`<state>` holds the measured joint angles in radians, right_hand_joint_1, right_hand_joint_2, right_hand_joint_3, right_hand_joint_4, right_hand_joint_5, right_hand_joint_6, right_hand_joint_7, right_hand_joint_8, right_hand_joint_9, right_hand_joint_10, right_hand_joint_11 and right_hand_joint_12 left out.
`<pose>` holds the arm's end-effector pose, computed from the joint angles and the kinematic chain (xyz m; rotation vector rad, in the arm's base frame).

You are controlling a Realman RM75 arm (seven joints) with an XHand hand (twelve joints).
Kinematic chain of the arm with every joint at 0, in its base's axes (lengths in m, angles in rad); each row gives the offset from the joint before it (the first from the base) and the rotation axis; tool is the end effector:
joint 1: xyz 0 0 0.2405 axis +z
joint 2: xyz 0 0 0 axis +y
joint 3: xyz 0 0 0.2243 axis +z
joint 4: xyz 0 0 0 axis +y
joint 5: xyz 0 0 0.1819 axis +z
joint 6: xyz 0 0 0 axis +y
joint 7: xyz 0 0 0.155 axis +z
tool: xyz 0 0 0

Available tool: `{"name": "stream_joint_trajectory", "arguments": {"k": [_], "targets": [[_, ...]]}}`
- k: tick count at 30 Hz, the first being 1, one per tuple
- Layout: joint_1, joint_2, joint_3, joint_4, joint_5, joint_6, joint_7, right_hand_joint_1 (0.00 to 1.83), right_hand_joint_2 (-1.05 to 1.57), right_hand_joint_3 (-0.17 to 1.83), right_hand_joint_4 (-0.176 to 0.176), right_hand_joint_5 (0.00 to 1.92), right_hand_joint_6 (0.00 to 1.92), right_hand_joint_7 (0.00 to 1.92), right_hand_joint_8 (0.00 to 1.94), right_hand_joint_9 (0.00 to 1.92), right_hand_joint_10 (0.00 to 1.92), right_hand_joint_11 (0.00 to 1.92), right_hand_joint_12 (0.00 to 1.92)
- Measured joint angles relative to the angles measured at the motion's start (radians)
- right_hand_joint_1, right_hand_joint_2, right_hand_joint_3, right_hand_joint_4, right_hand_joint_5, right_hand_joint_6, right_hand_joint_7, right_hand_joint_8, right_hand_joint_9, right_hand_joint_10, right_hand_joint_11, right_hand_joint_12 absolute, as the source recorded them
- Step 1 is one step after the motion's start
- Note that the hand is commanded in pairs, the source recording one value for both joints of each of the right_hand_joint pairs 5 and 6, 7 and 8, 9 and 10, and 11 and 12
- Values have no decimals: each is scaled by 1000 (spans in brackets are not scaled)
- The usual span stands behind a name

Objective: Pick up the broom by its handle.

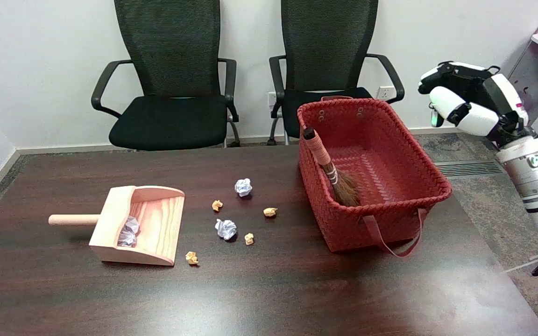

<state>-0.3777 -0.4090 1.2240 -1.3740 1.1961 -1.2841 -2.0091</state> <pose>-0.1336 -0.2323 0.4582 1.6232 -0.4819 1.2434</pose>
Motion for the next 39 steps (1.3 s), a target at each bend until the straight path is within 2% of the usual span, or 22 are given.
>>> {"name": "stream_joint_trajectory", "arguments": {"k": [8,14,15,17,18,20,23,25,34,39], "targets": [[4,0,-11,4,-7,-2,7,802,636,939,-176,818,818,818,818,769,769,1371,1371],[13,2,-19,-5,-15,5,11,809,513,944,-176,835,835,835,835,703,703,1306,1306],[14,2,-20,-7,-17,6,12,812,448,941,-176,826,826,826,826,685,685,1264,1264],[20,4,-23,-16,-23,11,14,843,315,898,-169,761,761,761,761,605,605,1063,1063],[24,4,-26,-23,-25,17,14,823,278,872,-141,684,684,684,684,564,564,951,951],[33,6,-33,-35,-32,28,15,822,205,796,-113,412,412,412,412,480,480,748,748],[55,7,-50,-56,-46,58,17,829,155,752,-87,292,292,292,292,328,328,503,503],[70,7,-61,-71,-55,86,18,834,103,740,-73,254,254,254,254,281,281,432,432],[144,-32,-87,-124,-87,255,19,851,-28,694,-58,205,205,205,205,249,249,376,376],[198,-74,-98,-135,-97,354,21,862,-64,669,-82,190,190,190,190,251,251,355,355]]}}
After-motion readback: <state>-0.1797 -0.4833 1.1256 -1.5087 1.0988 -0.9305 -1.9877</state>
